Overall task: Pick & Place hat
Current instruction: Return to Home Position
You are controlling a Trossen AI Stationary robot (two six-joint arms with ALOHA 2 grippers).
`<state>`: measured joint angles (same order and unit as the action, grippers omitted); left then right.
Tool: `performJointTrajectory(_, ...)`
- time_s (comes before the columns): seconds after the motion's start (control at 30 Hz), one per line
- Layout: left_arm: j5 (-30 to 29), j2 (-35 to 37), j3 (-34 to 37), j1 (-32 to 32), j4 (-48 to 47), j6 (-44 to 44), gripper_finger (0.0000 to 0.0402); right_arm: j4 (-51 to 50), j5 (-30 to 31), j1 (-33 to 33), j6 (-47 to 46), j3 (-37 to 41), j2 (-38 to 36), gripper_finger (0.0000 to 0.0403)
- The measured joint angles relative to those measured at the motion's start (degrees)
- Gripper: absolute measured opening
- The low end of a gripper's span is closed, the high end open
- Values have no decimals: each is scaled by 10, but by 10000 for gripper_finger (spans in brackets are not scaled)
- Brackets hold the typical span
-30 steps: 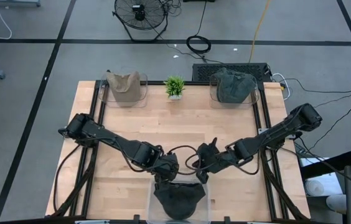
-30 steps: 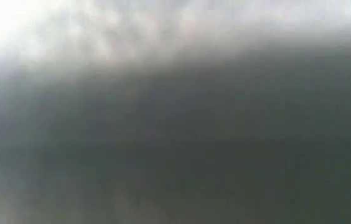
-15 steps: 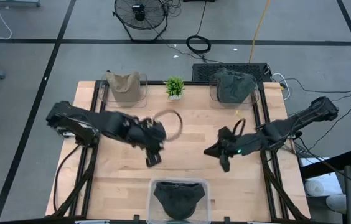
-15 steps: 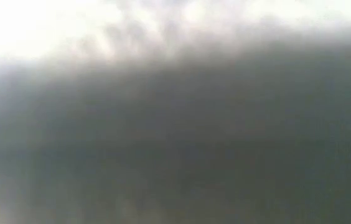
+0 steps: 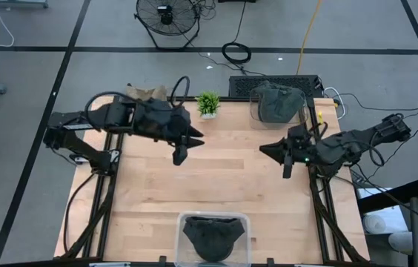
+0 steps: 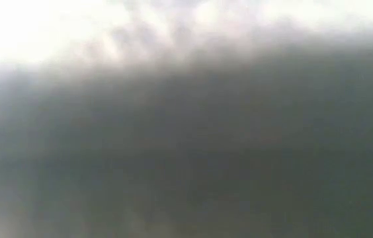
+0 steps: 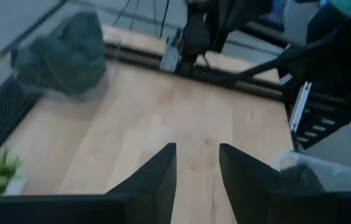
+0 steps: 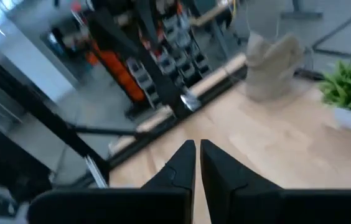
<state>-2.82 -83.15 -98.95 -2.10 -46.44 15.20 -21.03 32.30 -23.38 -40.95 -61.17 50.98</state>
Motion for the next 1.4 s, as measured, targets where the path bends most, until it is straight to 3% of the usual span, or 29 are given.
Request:
performJointTrajectory(0.13, 48, 23, 88, 18, 132, -1, 111, 130, 9, -3, 2, 90, -47, 15)
performJointTrajectory(0.23, 87, 62, 191, 41, 280, 30, 77, 255, 9, -3, -14, 184, -89, 10)
performJointTrajectory(0.43, 127, 163, 369, 86, 447, 101, 8, 520, 21, -2, -63, 359, -153, 5)
performJointTrajectory(0.6, 149, 249, 498, 118, 540, 148, 18, 714, 58, -2, -57, 495, -202, 10)
performJointTrajectory(0.73, 156, 308, 592, 137, 599, 201, 13, 813, 84, -2, -57, 565, -225, 9)
performJointTrajectory(0.93, 143, 389, 693, 151, 645, 238, 13, 824, 83, -2, -9, 584, -236, 1)
performJointTrajectory(1.1, 108, 433, 730, 165, 647, 165, 30, 801, 76, 10, -3, 584, -236, 0)
performJointTrajectory(1.3, 82, 452, 736, 172, 644, 139, 32, 645, -22, 29, -62, 569, -236, 0)
performJointTrajectory(1.4, 77, 452, 736, 175, 649, 121, 32, 610, -70, 41, -44, 567, -236, 0)
